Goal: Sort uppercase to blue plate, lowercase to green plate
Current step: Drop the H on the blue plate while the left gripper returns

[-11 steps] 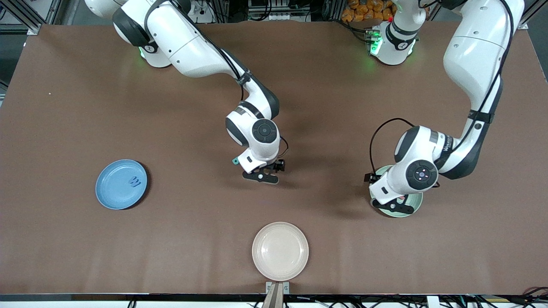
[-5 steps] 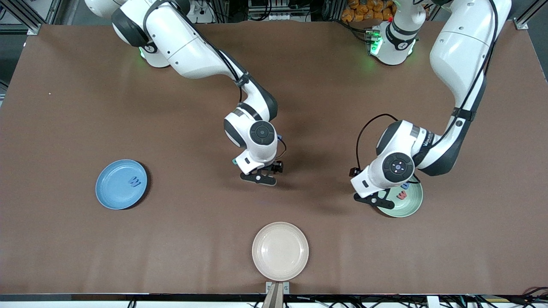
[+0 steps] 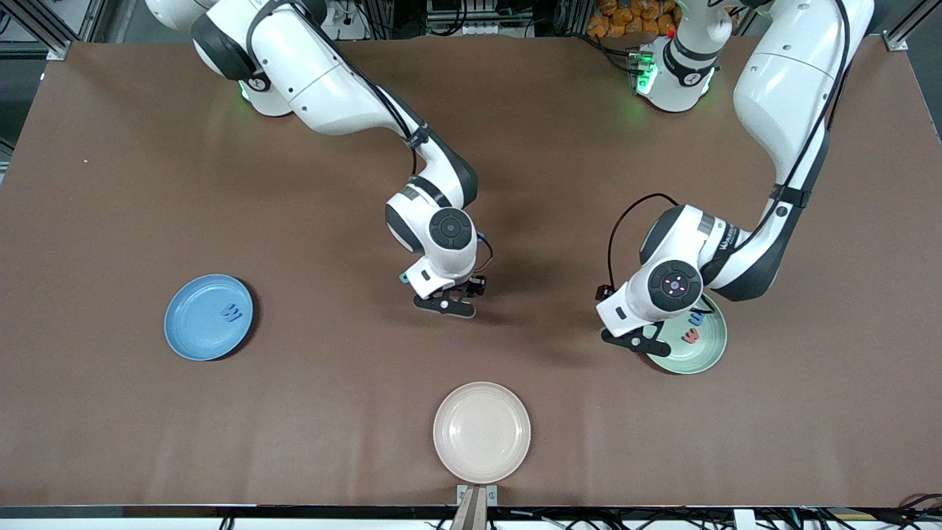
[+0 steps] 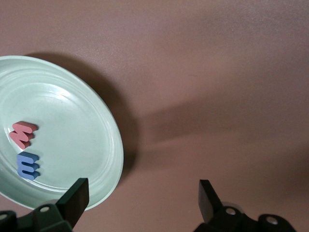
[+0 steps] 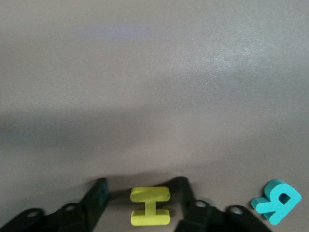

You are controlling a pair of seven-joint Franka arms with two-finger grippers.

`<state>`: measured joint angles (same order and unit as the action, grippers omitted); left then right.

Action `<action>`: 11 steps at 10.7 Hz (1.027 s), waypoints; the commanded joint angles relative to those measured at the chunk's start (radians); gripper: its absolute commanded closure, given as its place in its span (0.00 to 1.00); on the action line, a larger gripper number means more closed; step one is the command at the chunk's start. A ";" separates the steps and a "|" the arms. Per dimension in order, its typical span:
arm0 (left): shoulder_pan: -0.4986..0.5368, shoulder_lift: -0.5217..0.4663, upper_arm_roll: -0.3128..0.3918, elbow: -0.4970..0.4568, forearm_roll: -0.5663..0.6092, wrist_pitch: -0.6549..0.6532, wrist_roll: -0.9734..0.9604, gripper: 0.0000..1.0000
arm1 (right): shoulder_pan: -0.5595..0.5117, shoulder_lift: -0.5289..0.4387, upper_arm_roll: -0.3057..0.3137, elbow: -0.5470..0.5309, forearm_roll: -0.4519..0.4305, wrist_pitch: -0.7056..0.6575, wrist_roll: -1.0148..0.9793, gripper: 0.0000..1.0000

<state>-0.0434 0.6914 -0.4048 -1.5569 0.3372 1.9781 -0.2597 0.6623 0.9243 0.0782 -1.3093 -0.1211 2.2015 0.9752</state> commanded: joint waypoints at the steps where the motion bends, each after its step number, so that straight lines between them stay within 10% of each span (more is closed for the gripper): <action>1: -0.006 -0.024 0.003 -0.012 0.014 -0.013 -0.026 0.00 | -0.007 -0.028 0.006 -0.056 0.009 0.009 0.011 1.00; 11: -0.076 -0.023 -0.005 -0.009 0.002 -0.013 -0.148 0.00 | -0.248 -0.134 0.003 -0.064 0.008 -0.012 -0.224 1.00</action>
<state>-0.0721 0.6878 -0.4097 -1.5563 0.3371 1.9781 -0.3237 0.4930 0.8273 0.0696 -1.3316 -0.1215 2.1913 0.8462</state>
